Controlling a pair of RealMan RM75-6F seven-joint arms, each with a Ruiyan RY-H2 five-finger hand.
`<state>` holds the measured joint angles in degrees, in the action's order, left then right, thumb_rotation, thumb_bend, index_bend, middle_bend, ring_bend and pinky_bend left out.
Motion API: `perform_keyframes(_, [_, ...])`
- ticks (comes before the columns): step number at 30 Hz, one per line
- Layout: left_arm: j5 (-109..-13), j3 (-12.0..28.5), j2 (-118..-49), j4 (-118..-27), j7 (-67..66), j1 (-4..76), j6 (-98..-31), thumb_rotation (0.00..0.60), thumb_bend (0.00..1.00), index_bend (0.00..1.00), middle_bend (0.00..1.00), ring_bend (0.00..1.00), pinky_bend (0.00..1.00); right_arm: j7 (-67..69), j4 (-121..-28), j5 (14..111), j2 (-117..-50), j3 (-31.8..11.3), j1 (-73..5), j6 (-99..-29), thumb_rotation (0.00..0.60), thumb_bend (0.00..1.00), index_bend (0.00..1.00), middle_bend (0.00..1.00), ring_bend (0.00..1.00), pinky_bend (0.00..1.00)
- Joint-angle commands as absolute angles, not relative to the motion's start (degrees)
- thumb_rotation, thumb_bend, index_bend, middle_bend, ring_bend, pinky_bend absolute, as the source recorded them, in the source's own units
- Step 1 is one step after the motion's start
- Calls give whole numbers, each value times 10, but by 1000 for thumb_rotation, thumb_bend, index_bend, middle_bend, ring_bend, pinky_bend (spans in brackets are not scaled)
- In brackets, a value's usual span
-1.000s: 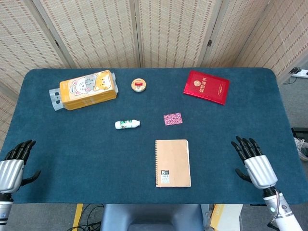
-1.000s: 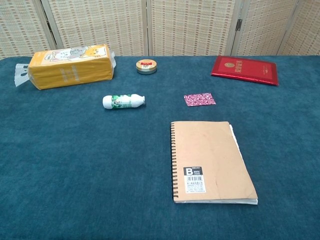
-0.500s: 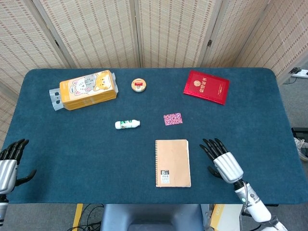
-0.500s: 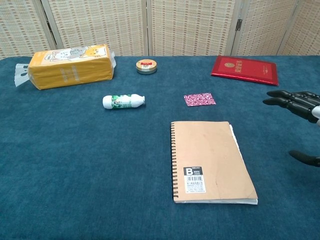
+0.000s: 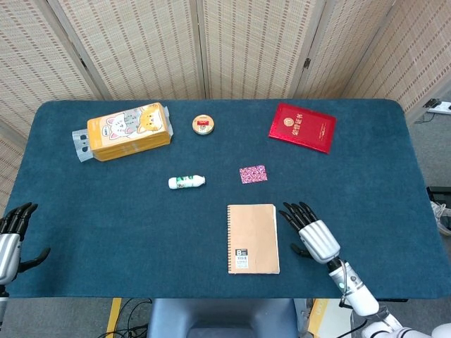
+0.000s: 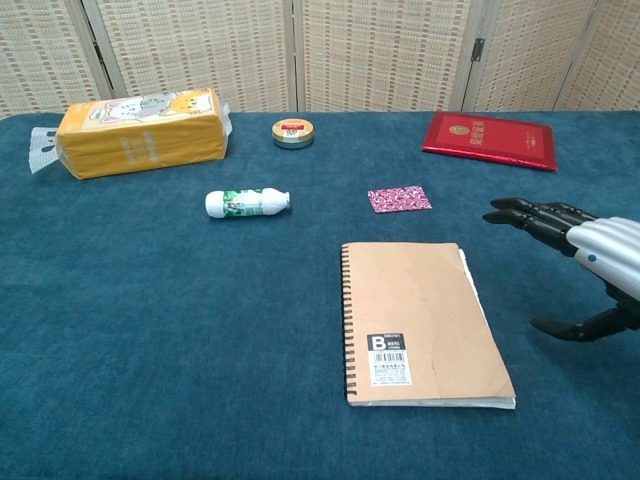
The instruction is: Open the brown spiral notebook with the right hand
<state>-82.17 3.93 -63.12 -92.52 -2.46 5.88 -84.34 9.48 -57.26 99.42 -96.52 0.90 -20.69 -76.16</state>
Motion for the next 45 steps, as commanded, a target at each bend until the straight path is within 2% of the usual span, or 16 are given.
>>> perform_keyframes(1, [-822,40,-630,-925,-24,58,-846,600,244,112,107,120,198,102,-563,989,-973,12,-211,-756,600,297,0,0,0,0])
perform_keyframes(15, [-828,38,-627,-922,-23,58,-845,600,244,120,107,120,198,150,-516,987,-1012,18,-231,-756,600,318,0,0,0,0])
perform_keyframes(45, [-833,40,-627,-920,-21,56,-852,600,244,123,107,120,197,162,-486,970,-1040,24,-249,-750,600,327,0,0,0,0])
